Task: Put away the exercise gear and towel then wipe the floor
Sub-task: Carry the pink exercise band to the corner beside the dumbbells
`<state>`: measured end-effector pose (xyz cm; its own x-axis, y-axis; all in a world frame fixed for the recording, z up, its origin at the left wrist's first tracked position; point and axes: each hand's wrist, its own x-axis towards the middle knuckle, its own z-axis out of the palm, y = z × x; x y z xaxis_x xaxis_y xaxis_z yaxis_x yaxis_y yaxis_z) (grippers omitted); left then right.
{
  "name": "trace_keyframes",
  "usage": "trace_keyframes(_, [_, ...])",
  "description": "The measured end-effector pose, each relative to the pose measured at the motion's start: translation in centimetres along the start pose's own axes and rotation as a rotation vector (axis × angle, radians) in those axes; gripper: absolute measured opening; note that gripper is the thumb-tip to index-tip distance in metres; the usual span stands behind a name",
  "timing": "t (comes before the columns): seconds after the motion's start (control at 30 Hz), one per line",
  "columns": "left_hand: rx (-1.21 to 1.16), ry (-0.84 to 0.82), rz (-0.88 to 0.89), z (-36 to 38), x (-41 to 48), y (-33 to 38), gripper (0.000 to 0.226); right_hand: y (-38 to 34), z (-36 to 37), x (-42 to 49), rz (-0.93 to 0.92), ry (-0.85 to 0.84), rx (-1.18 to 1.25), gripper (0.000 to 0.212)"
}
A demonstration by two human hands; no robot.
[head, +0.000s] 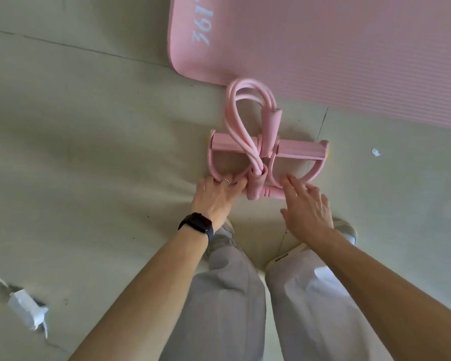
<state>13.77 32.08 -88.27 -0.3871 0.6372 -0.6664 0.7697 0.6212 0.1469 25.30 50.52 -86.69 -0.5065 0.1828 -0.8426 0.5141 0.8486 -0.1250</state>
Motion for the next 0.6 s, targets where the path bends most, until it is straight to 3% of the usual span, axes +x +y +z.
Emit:
trace_keyframes(0.13, [0.099,0.078,0.011,2.1,0.4,0.4,0.065,0.3,1.8,0.9,-0.033,0.098,-0.086,0.058])
trace_keyframes(0.27, [0.13,-0.089,-0.01,-1.5,-1.6,0.7,0.069,0.7,0.1,-2.1,-0.071,0.074,-0.088,0.045])
trace_keyframes(0.4, [0.016,-0.143,-0.079,-8.3,-5.3,2.0,0.051,1.9,-4.4,-7.5,-0.085,-0.016,-0.032,0.037])
trace_keyframes(0.6, [-0.083,-0.203,-0.071,-23.1,-13.7,6.1,0.042,3.4,-15.3,-20.0,-0.071,-0.109,0.107,0.048])
